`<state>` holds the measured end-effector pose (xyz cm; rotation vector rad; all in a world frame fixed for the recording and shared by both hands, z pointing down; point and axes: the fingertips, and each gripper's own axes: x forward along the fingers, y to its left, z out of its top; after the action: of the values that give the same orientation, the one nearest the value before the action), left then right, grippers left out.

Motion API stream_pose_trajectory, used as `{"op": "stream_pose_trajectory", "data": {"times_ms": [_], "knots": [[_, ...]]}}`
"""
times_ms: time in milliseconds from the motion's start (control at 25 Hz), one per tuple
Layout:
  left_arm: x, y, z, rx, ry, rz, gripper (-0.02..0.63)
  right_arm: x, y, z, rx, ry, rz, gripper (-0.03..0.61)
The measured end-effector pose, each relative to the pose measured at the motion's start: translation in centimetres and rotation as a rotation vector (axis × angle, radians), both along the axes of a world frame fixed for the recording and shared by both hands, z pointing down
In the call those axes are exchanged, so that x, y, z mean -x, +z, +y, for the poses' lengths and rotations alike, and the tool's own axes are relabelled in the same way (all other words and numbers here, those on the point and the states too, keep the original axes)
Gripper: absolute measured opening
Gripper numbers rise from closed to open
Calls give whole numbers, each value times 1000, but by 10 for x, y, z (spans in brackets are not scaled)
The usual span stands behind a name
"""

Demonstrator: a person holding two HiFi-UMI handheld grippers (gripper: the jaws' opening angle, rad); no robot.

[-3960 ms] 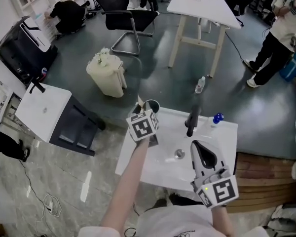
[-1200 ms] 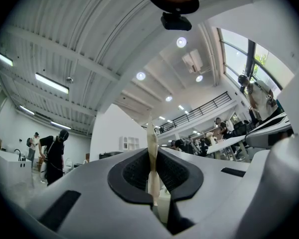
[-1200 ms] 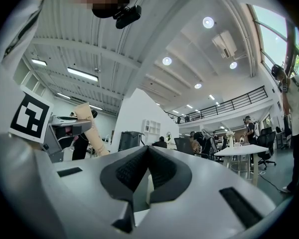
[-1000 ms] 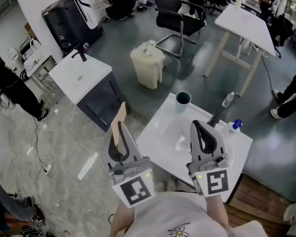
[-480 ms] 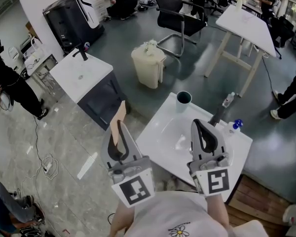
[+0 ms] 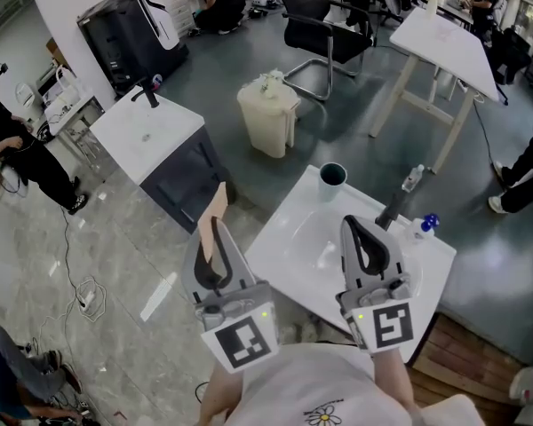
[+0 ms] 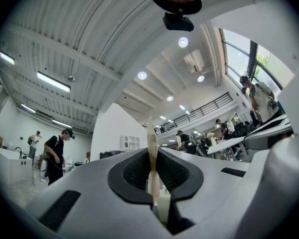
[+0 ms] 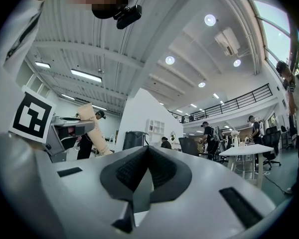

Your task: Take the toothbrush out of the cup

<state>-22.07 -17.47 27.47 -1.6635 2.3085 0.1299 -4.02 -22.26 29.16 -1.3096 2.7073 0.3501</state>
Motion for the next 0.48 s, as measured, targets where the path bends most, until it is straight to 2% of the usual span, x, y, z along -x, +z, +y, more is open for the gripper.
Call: {"op": "stream_pose_trajectory", "data": {"times_ms": [480], "knots": [[1, -1, 4, -2, -7, 0, 37, -4, 2, 3, 0, 17, 10, 11]]}}
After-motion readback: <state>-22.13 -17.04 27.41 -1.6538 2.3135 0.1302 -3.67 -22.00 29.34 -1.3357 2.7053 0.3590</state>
